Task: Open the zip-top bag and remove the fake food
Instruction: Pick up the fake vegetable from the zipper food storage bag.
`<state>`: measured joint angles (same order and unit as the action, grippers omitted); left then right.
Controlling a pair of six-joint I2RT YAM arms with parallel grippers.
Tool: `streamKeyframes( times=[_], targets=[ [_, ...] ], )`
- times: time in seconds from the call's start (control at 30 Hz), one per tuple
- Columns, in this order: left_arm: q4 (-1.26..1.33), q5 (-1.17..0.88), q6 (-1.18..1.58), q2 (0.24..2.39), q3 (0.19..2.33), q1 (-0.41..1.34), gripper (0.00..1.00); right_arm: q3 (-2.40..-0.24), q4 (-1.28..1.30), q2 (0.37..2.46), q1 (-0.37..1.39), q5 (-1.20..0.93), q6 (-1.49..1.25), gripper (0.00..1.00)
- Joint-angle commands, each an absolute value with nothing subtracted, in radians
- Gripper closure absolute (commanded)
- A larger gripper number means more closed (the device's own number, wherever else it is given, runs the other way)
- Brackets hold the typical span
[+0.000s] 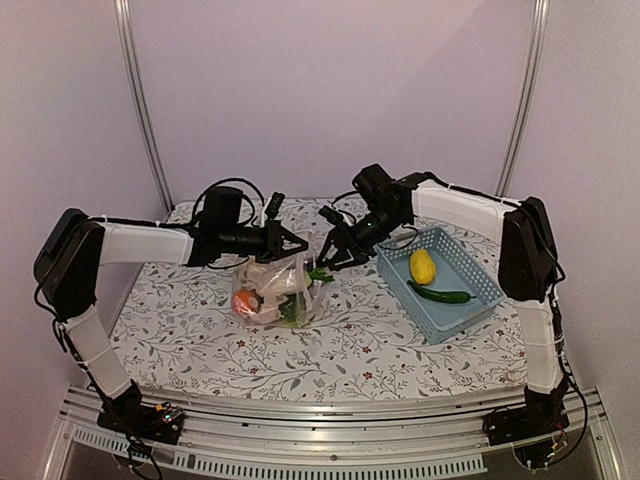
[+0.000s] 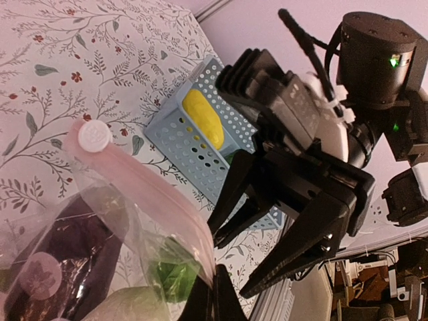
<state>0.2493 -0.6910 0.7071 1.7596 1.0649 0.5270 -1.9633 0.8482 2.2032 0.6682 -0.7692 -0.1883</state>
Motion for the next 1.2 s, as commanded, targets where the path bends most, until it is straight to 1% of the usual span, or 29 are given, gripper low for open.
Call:
streamKeyframes(
  times=[0.0,0.13,0.23,0.43,0.5,0.57,0.77,0.83,0.97,1.17],
  targets=[
    [0.265,-0.686,0.703,1.74,1.068,0.519,1.0,-1.988,0.824,2.229,0.684,-0.74,-0.277,0.47],
    [0.279,-0.689,0.708,1.743,1.065,0.517,1.0,-1.972,0.807,2.236,0.696,-0.748,-0.33,0.41],
    [0.291,-0.689,0.713,1.743,1.06,0.518,1.0,-1.949,0.766,2.24,0.698,-0.752,-0.399,0.39],
    [0.301,-0.693,0.72,1.744,1.058,0.517,1.0,-1.951,0.762,2.251,0.699,-0.696,-0.422,0.39],
    [0.305,-0.695,0.723,1.745,1.058,0.518,1.0,-1.959,0.761,2.258,0.699,-0.684,-0.422,0.41],
    [0.307,-0.697,0.724,1.747,1.057,0.518,1.0,-1.969,0.762,2.272,0.698,-0.681,-0.423,0.47],
    [0.306,-0.695,0.727,1.756,1.055,0.518,1.0,-1.991,0.764,2.282,0.7,-0.649,-0.394,0.83],
    [0.308,-0.694,0.729,1.758,1.055,0.52,1.0,-1.993,0.77,2.266,0.7,-0.633,-0.357,0.91],
    [0.304,-0.688,0.73,1.764,1.054,0.52,1.0,-1.992,0.79,2.216,0.7,-0.604,-0.292,0.98],
    [0.294,-0.686,0.728,1.774,1.058,0.522,1.0,-1.978,0.83,2.104,0.7,-0.582,-0.191,1.0]
  ],
)
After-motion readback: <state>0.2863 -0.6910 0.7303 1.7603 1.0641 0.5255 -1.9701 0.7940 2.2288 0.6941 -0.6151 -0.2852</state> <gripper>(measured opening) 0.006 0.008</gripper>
